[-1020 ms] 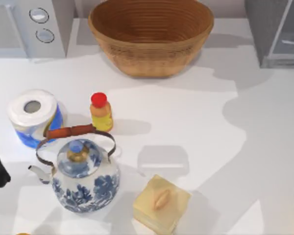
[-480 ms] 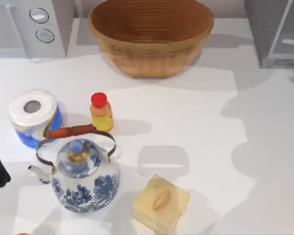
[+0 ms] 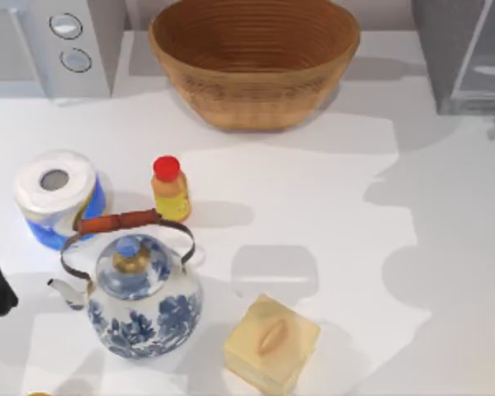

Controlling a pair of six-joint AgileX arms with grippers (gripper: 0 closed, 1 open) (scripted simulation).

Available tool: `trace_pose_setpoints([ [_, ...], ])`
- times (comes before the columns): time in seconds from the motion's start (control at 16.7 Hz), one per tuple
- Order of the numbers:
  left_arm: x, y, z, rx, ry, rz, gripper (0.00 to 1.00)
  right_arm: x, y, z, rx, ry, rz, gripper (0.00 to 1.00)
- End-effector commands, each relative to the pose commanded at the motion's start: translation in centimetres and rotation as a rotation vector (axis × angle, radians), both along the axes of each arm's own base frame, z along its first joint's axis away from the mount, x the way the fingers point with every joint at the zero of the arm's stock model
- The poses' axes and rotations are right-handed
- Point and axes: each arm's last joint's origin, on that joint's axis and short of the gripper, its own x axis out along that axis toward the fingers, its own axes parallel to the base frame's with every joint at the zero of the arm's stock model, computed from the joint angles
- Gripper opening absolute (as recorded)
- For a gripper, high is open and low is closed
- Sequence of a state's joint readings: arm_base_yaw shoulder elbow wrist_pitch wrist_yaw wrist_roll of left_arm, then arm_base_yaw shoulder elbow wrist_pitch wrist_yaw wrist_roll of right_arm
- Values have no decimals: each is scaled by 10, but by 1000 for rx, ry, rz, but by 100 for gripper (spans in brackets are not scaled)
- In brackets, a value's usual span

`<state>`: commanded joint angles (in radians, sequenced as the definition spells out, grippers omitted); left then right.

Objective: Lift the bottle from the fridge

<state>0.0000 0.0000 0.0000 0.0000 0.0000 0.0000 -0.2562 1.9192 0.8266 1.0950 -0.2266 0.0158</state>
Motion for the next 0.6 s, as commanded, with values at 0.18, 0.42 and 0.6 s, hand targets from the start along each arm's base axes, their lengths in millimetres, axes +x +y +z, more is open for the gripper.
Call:
trace_pose_setpoints([
  [0.18, 0, 0, 0, 0, 0, 0, 100, -14, 9, 23, -8, -15, -1, 0],
  [0.42, 0, 0, 0, 0, 0, 0, 100, -57, 29, 62, -13, -23, -4, 0],
  [0.6, 0, 0, 0, 0, 0, 0, 100, -109, 48, 82, -11, -18, -6, 0],
])
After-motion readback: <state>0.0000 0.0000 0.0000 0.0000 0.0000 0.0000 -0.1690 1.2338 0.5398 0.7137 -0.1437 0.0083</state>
